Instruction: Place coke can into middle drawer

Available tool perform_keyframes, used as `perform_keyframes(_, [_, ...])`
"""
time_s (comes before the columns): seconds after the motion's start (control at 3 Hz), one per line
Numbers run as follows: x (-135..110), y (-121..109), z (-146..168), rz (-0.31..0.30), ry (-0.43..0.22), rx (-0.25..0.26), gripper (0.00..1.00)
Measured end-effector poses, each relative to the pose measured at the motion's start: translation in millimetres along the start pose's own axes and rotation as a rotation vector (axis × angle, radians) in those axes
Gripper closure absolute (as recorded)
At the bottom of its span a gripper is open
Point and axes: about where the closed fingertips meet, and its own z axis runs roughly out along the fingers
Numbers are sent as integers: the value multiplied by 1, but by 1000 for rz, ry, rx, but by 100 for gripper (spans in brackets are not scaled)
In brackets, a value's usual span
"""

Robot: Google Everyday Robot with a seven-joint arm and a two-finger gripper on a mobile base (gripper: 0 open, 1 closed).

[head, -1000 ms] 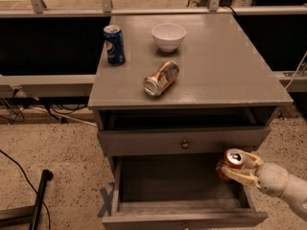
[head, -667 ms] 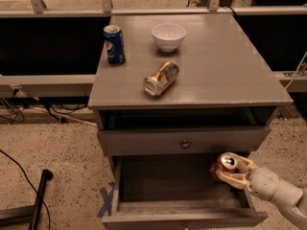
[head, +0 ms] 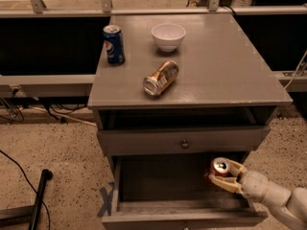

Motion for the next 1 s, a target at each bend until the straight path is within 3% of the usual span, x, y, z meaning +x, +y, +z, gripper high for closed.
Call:
perform_keyframes(0.33, [45,6,11,57,43,-17,100])
perform_keyframes(0.67, [68,8,15,66,57,-4,91])
perform_keyframes(1.0, [71,9,18,80,70,-18,73])
